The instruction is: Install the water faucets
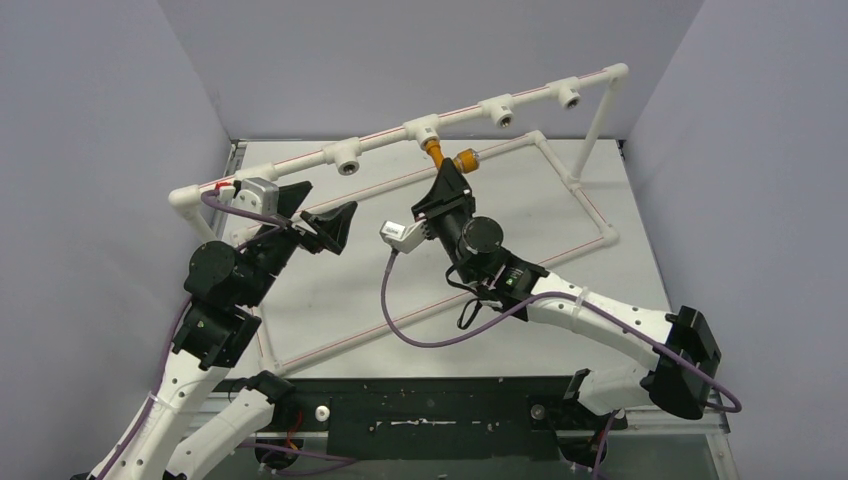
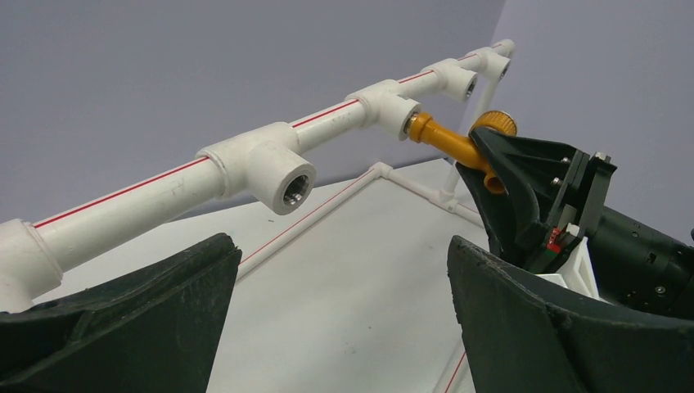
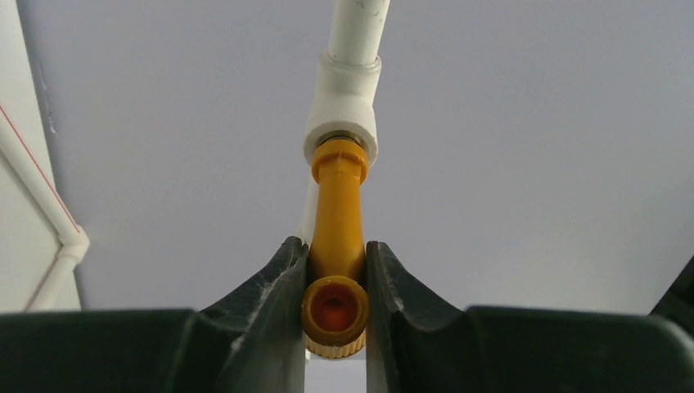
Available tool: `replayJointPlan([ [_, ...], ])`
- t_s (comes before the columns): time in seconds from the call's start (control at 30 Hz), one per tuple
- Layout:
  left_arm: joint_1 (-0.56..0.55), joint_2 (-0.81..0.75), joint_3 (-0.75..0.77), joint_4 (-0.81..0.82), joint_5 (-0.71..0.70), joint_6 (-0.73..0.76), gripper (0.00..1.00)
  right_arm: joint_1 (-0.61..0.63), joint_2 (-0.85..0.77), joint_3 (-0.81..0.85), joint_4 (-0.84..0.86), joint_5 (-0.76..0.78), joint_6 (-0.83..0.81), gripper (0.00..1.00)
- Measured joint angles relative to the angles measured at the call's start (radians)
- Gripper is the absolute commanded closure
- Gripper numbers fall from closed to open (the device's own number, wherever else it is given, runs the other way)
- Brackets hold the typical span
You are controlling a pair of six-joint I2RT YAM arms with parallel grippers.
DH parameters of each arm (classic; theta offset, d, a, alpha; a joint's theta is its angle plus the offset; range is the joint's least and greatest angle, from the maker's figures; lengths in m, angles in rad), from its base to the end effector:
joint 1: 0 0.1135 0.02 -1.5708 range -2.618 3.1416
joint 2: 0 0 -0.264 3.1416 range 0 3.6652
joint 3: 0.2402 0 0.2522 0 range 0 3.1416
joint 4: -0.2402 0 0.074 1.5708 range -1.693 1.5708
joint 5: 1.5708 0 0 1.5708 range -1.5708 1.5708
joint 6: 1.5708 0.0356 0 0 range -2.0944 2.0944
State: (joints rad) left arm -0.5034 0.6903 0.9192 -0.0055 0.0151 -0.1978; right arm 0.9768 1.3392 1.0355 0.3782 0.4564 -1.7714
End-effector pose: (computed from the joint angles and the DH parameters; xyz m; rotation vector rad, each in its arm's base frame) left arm 0.1296 -0.0720 0.4199 0.2217 1.3545 -0.6003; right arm 0.1903 0.2537 0.3623 -1.4321 0.6775 -0.9699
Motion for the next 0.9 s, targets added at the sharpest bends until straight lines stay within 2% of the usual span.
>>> replayJointPlan([
  [0.2, 0.0, 0.0, 0.0, 0.0, 0.0, 0.0, 0.03, 0.005, 0.0, -0.022, 0.068, 0.002, 0.2, 1.0],
  [0.37, 0.0, 0.0, 0.0, 0.0, 0.0, 0.0, 0.03, 0.005, 0.0, -0.022, 0.109, -0.003, 0.499, 1.0],
  [0.63, 0.0, 0.004, 0.0, 0.0, 0.0, 0.0, 0.03, -0.011, -0.011, -0.011, 0.148, 0.003, 1.096, 1.0],
  [0.9, 0.0, 0.006, 0.0, -0.001, 0.0, 0.0, 0.03, -0.079, -0.044, -0.018, 0.141, -0.024, 1.737, 1.0],
])
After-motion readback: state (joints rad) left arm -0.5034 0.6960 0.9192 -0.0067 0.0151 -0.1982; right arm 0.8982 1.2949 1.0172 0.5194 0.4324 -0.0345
